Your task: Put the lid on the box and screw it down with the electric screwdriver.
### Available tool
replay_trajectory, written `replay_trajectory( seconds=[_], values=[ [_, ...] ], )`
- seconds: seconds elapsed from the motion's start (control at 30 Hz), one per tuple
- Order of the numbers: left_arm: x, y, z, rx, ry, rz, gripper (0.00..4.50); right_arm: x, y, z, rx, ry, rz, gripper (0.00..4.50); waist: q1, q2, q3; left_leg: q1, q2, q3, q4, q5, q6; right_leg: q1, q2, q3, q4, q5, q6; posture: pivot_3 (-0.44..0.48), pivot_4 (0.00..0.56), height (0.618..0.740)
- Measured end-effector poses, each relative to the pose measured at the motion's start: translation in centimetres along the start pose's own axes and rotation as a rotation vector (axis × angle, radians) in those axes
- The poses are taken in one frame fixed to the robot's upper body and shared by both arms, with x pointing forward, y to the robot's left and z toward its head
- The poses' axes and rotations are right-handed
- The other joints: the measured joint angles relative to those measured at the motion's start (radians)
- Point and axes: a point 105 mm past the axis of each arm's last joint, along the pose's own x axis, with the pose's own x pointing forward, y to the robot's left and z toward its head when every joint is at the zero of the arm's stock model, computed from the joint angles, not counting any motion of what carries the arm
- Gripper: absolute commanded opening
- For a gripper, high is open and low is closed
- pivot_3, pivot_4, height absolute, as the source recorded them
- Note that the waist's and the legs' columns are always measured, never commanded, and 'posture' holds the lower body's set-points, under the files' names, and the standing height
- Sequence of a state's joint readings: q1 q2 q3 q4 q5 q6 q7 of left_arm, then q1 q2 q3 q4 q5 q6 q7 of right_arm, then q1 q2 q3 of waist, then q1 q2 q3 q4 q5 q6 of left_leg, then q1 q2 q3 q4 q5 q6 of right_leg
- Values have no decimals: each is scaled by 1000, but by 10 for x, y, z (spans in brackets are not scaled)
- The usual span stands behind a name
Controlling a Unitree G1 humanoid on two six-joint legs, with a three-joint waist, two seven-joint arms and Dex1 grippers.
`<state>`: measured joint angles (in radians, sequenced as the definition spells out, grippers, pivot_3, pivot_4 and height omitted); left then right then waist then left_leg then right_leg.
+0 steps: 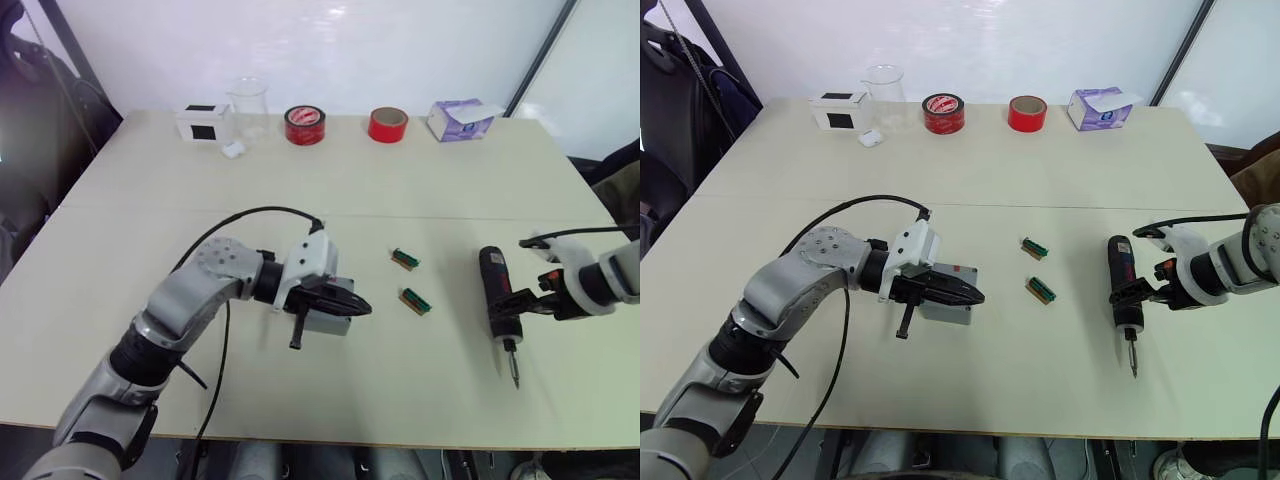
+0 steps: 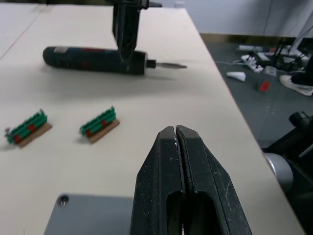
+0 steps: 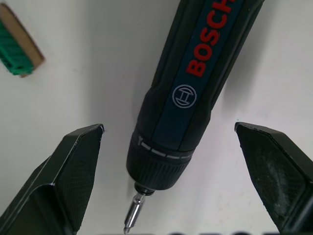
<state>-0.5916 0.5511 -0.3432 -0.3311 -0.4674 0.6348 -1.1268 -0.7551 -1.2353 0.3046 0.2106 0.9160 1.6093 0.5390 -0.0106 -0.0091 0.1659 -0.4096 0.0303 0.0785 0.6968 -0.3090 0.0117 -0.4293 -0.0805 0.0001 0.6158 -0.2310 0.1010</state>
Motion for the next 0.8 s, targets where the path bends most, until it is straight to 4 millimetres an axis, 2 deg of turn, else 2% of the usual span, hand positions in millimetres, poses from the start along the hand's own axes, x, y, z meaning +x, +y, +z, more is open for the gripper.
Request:
replay_trajectory(
  seconds=[0.13,0.2,0.33,0.43,0.5,0.73,0.8],
  values=[
    [0,0,0,-3,2,22,0,15,1,-4,5,65,8,4456,1,0,0,0,0,0,0,0,0,0,0,0,0,0,0,0,150,740],
    [1,-1,1,0,-1,32,0,16,1,-4,6,73,13,4456,1,0,0,0,0,0,0,0,0,0,0,0,0,1,2,0,150,740],
    [1,-2,-4,-36,2,53,0,18,0,-1,-8,79,-7,3437,0,0,0,0,0,0,0,0,0,0,0,0,0,1,2,0,150,740],
    [0,-3,-2,-37,-1,53,0,20,-2,1,-9,81,-28,2377,-2,-1,0,0,0,0,0,0,0,0,1,-1,0,1,2,0,150,740],
    [-2,-2,-2,-34,5,60,0,21,-2,2,-10,78,-25,1825,-3,-1,0,0,0,0,0,0,0,0,1,-1,0,1,2,0,150,740],
    [-25,21,-5,-38,45,145,0,24,-9,14,60,-6,-7,1766,-9,-5,-1,2,0,1,1,0,0,1,1,0,0,3,0,0,150,740],
    [-37,31,-10,-58,58,184,0,22,-12,33,51,-126,-16,1766,-10,-3,0,1,0,2,1,0,0,1,1,0,0,4,2,0,150,740]
  ],
)
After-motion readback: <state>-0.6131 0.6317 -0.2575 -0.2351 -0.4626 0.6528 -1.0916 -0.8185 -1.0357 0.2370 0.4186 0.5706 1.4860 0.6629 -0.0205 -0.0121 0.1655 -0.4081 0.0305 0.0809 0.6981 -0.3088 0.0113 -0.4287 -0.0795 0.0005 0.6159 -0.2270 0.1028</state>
